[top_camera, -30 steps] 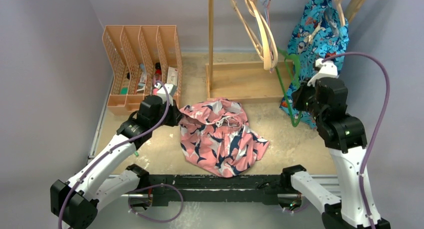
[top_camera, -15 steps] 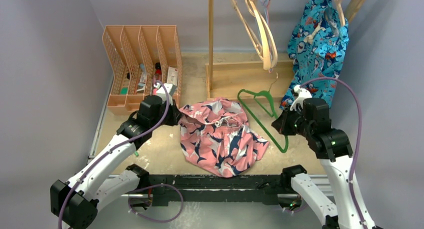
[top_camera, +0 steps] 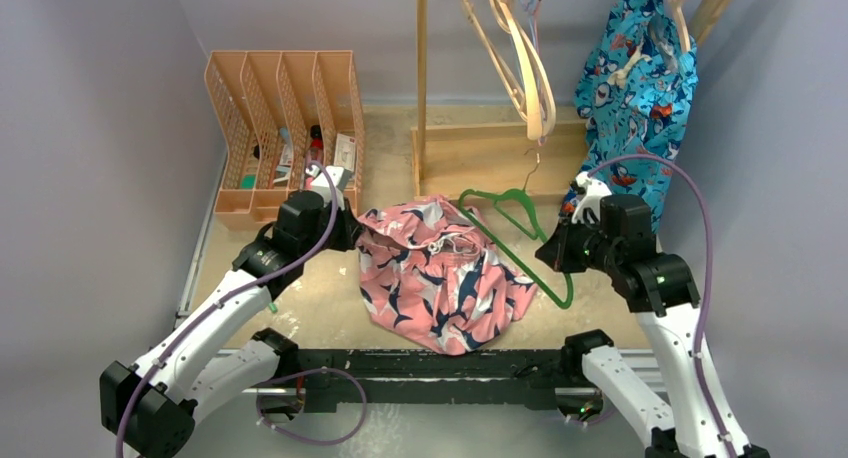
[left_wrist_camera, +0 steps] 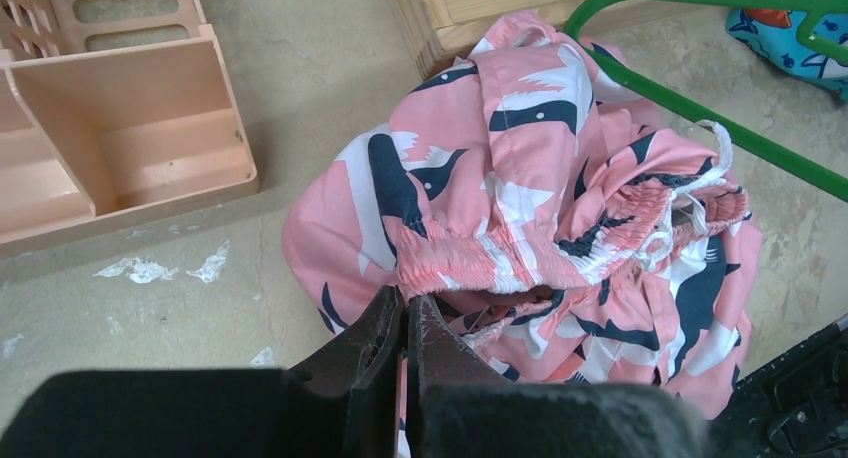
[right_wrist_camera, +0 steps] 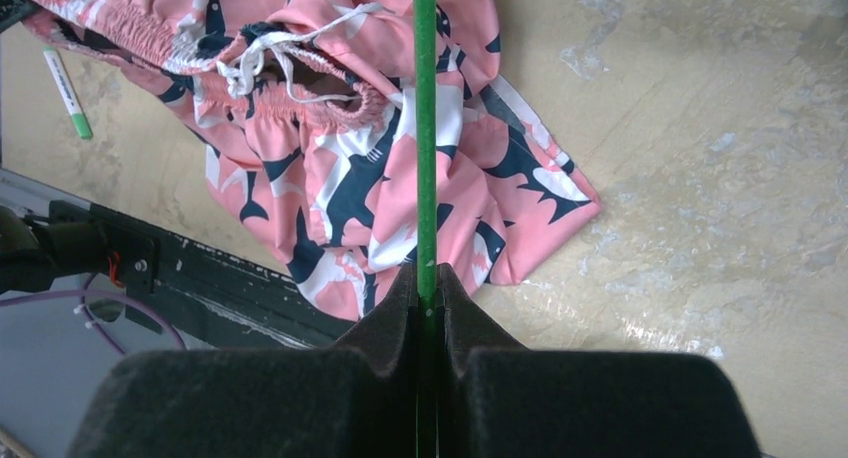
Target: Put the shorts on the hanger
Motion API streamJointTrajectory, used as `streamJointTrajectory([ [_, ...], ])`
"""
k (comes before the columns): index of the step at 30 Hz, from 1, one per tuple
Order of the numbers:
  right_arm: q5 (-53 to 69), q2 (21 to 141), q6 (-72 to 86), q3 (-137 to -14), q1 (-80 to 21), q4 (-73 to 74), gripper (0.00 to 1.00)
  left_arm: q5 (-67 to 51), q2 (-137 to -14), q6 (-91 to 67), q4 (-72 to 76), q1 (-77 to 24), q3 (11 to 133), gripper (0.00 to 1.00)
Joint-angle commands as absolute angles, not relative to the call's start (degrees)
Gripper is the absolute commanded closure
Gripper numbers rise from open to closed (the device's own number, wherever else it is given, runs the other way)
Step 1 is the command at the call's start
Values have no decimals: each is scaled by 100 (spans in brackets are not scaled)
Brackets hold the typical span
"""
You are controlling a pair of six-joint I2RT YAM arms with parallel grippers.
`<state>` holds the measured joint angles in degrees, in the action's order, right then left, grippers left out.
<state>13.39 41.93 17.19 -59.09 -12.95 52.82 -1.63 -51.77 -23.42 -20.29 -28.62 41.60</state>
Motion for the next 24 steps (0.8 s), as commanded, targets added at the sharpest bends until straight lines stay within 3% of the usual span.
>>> streamJointTrajectory([
  [1,1522,4368,1533,-6046,-1454,5045,100,-53,-5073,-2404,-1708,-2840,4217,100],
  [14,8,5524,1983,-6994,-3619,4663,100,86,-5035,-2453,-1758,-2839,4225,100],
  [24,74,5781,1584,-8228,-3935,4948,100,210,-5078,-2915,-1881,-2839,4376,100],
])
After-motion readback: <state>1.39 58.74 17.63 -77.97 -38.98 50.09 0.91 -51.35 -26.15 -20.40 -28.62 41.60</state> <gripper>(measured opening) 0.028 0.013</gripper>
